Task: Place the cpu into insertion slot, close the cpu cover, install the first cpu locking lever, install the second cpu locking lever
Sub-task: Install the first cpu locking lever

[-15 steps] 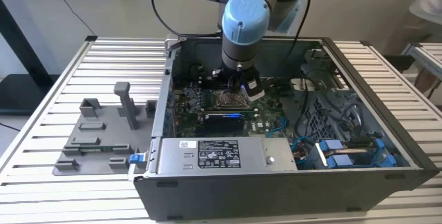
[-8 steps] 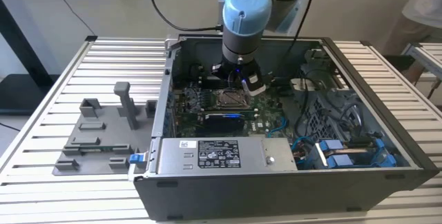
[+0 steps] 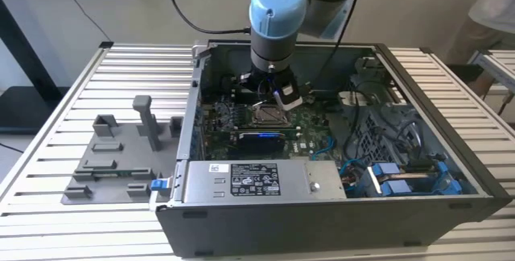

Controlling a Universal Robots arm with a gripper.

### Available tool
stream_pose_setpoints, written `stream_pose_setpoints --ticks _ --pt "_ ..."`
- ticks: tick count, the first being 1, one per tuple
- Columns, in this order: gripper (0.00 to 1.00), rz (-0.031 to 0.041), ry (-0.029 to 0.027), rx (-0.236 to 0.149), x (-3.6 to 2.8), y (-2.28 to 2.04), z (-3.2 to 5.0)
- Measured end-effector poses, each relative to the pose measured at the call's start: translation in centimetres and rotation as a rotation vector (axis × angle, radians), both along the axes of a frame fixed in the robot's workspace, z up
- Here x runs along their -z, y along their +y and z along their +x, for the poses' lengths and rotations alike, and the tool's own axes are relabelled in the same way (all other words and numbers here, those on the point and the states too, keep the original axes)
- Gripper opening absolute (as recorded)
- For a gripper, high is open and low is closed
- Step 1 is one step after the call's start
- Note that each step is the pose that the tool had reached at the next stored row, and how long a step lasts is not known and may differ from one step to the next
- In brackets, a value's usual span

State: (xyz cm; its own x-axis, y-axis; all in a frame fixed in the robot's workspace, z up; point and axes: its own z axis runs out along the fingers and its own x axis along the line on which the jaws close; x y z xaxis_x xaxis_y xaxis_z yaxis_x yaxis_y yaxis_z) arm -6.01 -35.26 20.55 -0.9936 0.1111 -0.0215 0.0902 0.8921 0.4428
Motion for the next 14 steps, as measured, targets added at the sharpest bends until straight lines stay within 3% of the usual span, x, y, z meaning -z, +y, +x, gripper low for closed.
stream_pose_setpoints --ticks 6,10,14 --pt "0.11 0.0 -0.0016 0.0 0.02 -0.21 -2.42" --pt "0.11 0.0001 -0.0046 0.0 0.11 -0.33 -2.69" --pt "0.11 -0.0002 -0.0086 -0.003 0.58 -0.34 -2.78"
